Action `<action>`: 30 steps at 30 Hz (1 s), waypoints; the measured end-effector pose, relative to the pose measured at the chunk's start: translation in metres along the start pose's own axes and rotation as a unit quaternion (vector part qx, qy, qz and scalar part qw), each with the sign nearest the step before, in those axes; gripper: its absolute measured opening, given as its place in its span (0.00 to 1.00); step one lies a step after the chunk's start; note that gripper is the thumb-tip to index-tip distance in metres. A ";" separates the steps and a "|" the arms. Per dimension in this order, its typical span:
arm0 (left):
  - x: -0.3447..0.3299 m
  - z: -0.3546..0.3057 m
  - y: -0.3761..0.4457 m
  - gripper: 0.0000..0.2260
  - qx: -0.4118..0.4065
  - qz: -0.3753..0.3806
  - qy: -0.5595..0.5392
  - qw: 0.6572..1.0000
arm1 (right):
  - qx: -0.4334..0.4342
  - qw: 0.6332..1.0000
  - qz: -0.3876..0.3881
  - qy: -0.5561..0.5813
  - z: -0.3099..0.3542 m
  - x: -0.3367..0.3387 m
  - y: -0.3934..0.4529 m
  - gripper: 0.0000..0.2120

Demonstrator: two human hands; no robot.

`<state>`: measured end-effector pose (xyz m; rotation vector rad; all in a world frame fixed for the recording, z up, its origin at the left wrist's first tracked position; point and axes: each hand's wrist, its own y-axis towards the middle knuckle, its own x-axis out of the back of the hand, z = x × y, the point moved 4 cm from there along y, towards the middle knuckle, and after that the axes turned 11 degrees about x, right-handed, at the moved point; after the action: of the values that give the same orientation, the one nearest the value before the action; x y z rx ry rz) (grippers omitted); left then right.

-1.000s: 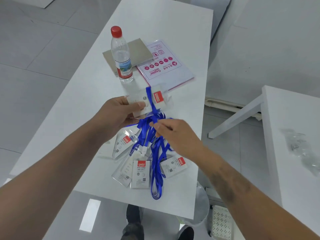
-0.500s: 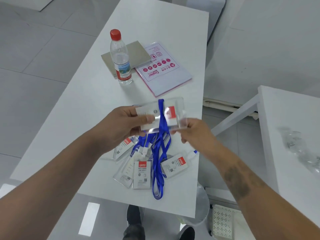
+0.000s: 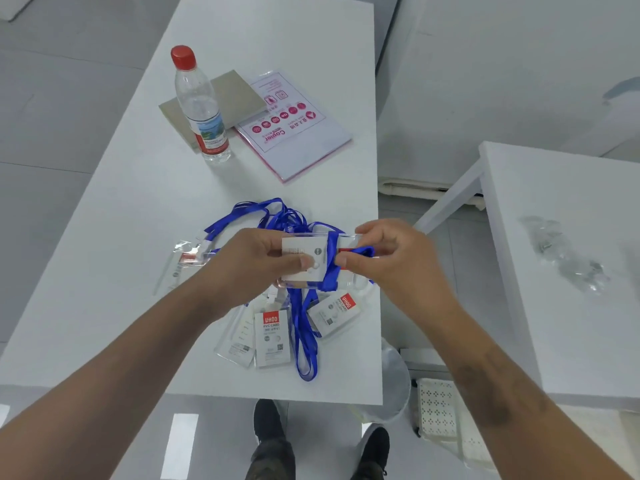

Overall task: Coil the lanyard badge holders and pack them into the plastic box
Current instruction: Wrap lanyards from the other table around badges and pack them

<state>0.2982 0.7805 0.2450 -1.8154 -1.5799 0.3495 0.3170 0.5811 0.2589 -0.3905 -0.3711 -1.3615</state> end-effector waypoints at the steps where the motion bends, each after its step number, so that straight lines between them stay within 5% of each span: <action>1: -0.005 -0.002 -0.001 0.04 0.001 0.009 0.010 1.000 | -0.011 1.000 -0.006 0.022 -0.004 0.002 -0.006 0.13; 6: -0.041 -0.007 -0.010 0.04 -0.003 0.049 0.025 0.998 | -0.046 0.991 -0.045 0.114 -0.022 0.030 -0.028 0.19; 10: -0.086 -0.017 -0.020 0.04 -0.004 0.048 0.023 0.999 | -0.070 0.985 -0.020 0.158 -0.040 0.067 -0.050 0.13; 23: -0.296 -0.058 -0.071 0.05 0.020 0.021 -0.110 0.994 | -0.040 0.994 -0.054 0.082 -0.126 0.252 -0.139 0.06; 30: -0.342 -0.072 -0.073 0.03 0.011 0.015 -0.080 0.997 | -0.058 0.991 -0.082 0.083 -0.147 0.297 -0.164 0.06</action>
<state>0.2108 0.4347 0.2644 -1.8345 -1.6492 0.5358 0.2108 0.2278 0.2795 -0.3451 -0.1891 -1.5705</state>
